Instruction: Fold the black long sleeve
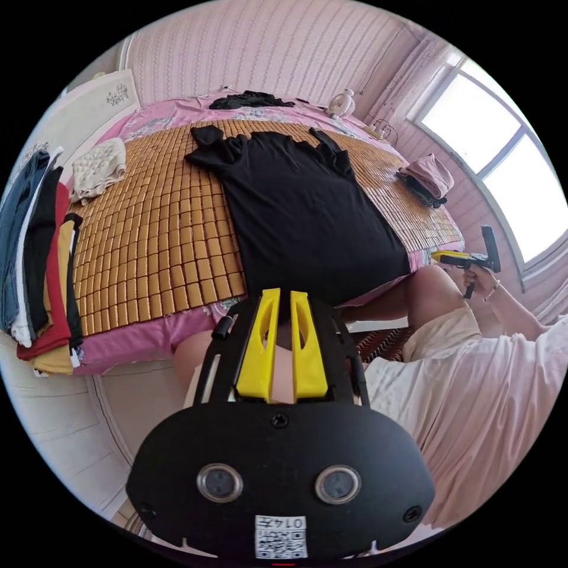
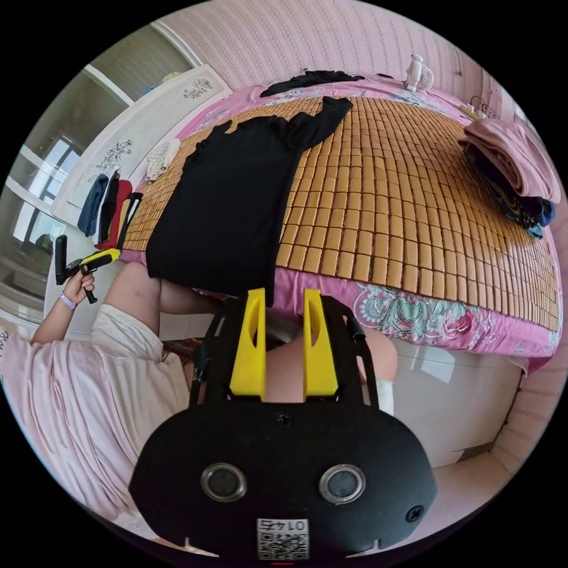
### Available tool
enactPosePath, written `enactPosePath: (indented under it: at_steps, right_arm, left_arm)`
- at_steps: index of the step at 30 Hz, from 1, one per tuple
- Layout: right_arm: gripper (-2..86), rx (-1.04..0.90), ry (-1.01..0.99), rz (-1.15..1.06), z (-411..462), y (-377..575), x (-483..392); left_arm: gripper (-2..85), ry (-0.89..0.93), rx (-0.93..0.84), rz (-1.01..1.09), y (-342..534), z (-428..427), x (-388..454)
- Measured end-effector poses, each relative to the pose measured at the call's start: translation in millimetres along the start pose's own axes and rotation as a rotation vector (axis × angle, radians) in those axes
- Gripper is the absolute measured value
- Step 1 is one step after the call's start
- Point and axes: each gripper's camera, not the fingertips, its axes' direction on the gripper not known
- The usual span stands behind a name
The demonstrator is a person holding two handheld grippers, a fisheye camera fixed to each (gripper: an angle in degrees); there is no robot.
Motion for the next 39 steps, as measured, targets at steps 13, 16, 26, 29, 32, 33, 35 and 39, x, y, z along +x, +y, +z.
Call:
enactPosePath:
  at_steps: [13, 16, 26, 29, 32, 33, 35, 39]
  right_arm:
    - [8.2, 0.123, 0.136, -0.155, -21.0, -220.4, 35.9]
    - [8.6, 0.123, 0.175, -0.155, 4.5, -294.8, 40.0]
    - [6.2, 0.031, 0.167, 0.040, 90.6, -399.1, 96.8]
    - [2.1, 0.148, 0.006, 0.114, 48.6, -370.8, 134.5]
    - [1.3, 0.391, -0.033, 0.201, -30.3, -288.4, 170.0]
    - [1.2, 0.438, -0.021, 0.236, -58.8, -244.0, 182.9]
    - [1.2, 0.441, 0.049, 0.319, -90.5, -174.1, 199.4]
    - [1.9, 0.321, 0.133, 0.457, -124.2, -56.4, 216.4]
  left_arm:
    - [4.8, 0.086, 0.004, 0.210, -140.0, 144.9, 79.4]
    - [4.9, 0.086, -0.010, 0.216, -167.6, 191.0, 90.2]
    - [-0.7, 0.091, -0.012, 0.246, -143.3, 286.3, 97.4]
    - [-0.8, 0.112, -0.018, 0.239, -141.1, 300.6, 97.9]
    - [-0.5, 0.111, -0.032, 0.229, -140.3, 313.2, 102.7]
    - [-0.3, 0.110, -0.036, 0.227, -140.1, 315.5, 104.1]
    - [1.1, 0.104, -0.046, 0.243, -137.8, 321.6, 112.6]
    - [3.5, 0.133, -0.025, 0.265, -139.3, 324.2, 128.2]
